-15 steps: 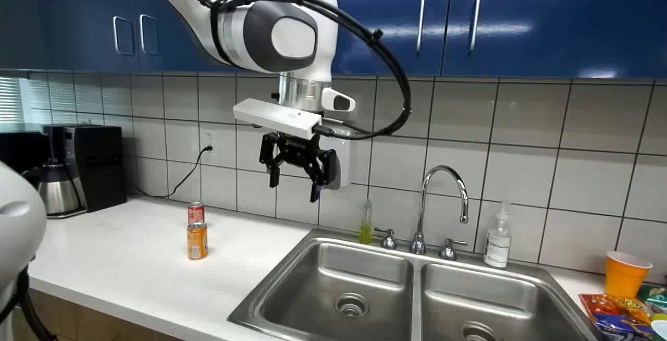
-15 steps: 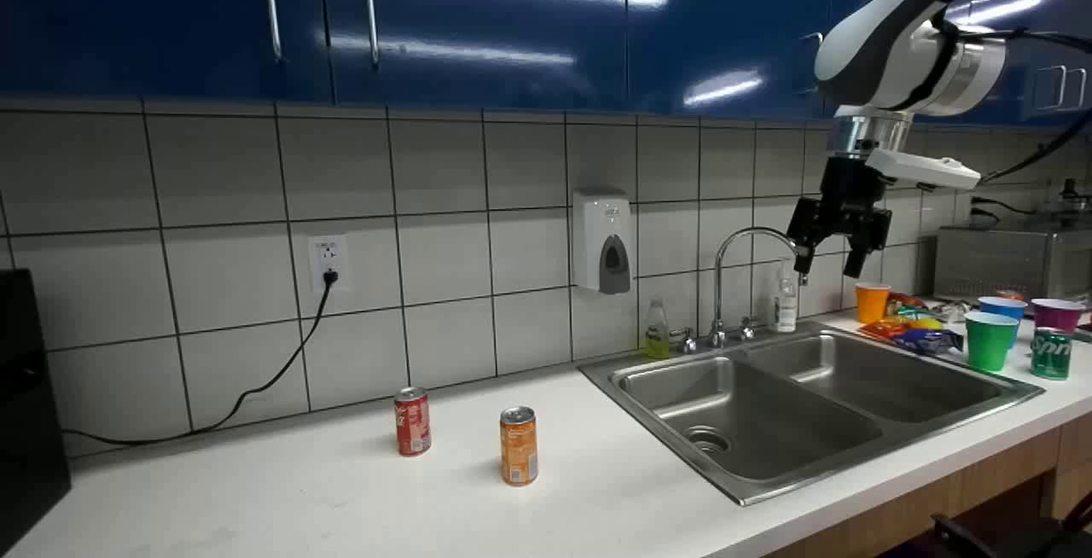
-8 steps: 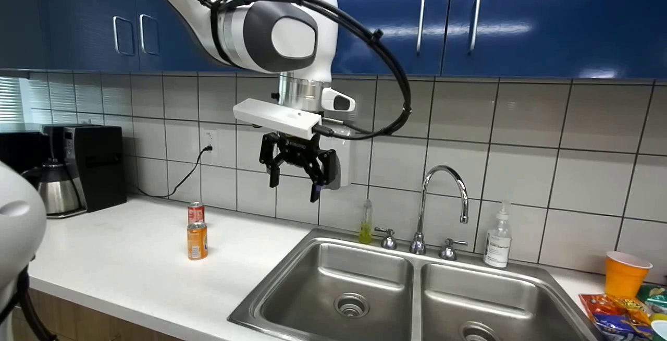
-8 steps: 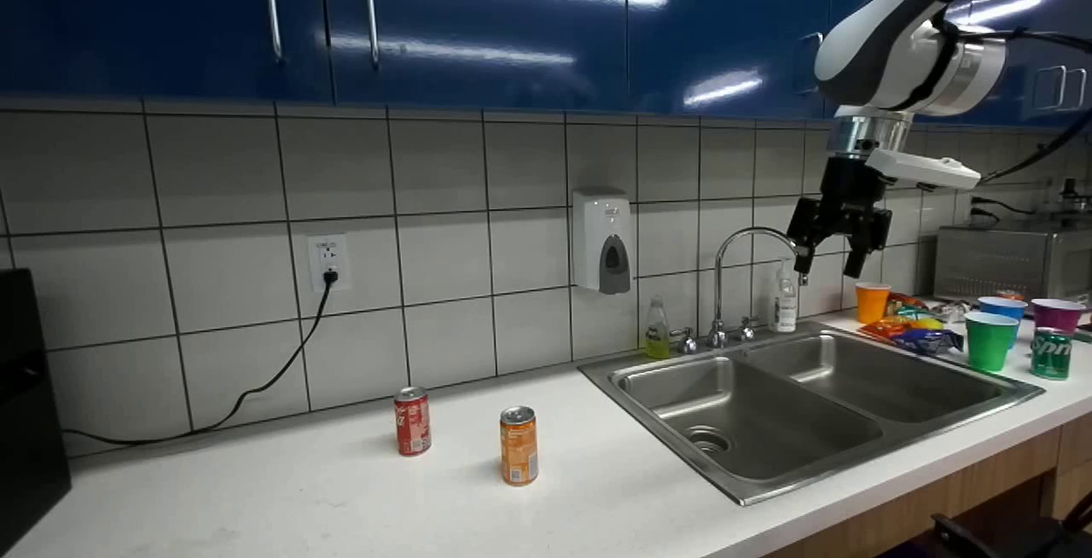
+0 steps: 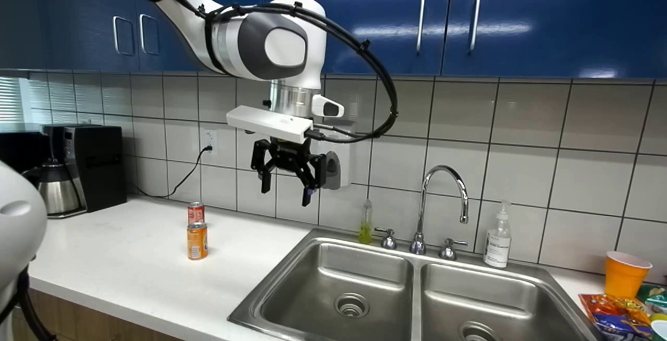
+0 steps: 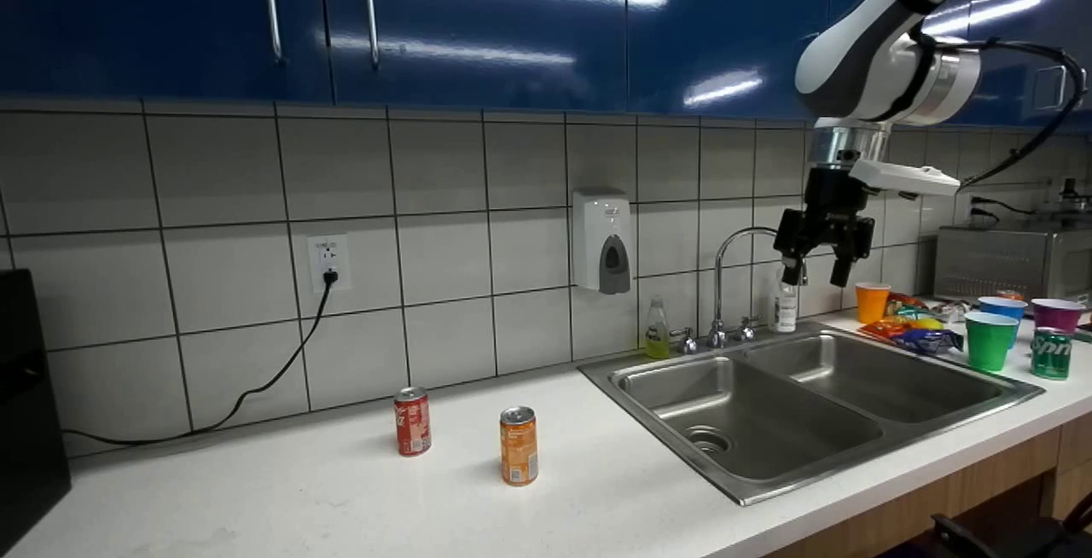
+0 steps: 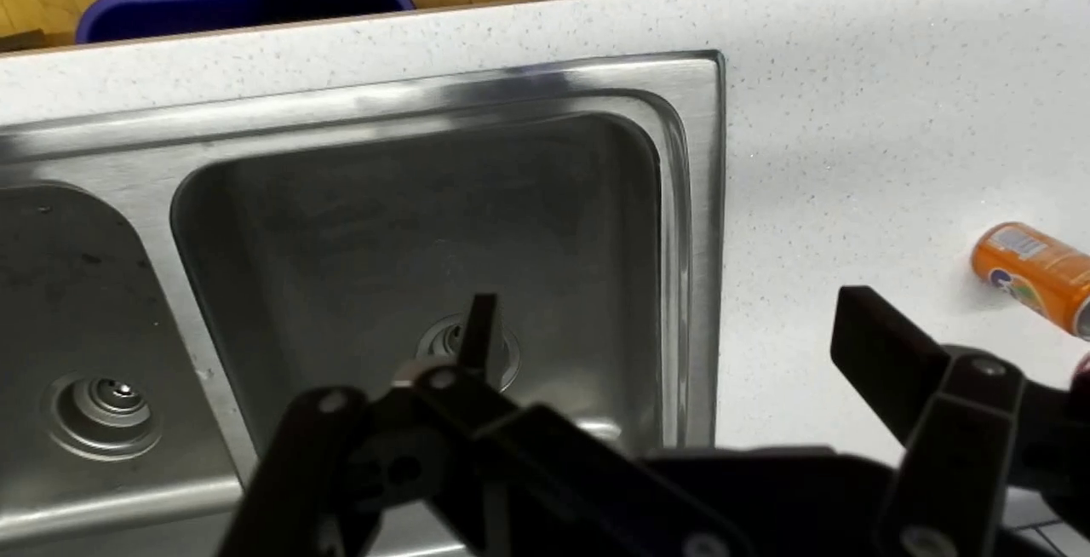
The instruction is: Put the soda can into the sink
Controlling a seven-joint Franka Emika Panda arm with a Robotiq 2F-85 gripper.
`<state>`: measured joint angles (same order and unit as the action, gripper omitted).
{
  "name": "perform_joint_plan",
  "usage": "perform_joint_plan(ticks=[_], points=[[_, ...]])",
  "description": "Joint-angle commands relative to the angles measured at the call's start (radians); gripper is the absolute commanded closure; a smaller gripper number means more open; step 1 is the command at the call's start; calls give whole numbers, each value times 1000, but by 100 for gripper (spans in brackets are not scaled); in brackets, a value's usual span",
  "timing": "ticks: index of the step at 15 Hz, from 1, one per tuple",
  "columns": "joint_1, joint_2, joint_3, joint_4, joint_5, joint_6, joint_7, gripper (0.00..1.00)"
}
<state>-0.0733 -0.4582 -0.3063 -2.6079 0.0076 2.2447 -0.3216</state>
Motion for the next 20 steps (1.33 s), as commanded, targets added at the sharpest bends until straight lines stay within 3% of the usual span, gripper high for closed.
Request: perform_joint_plan(ticks=[1, 20], points=[[13, 44, 63, -9, 11, 45, 2, 0], [181, 318, 277, 59, 51, 239, 3, 0]])
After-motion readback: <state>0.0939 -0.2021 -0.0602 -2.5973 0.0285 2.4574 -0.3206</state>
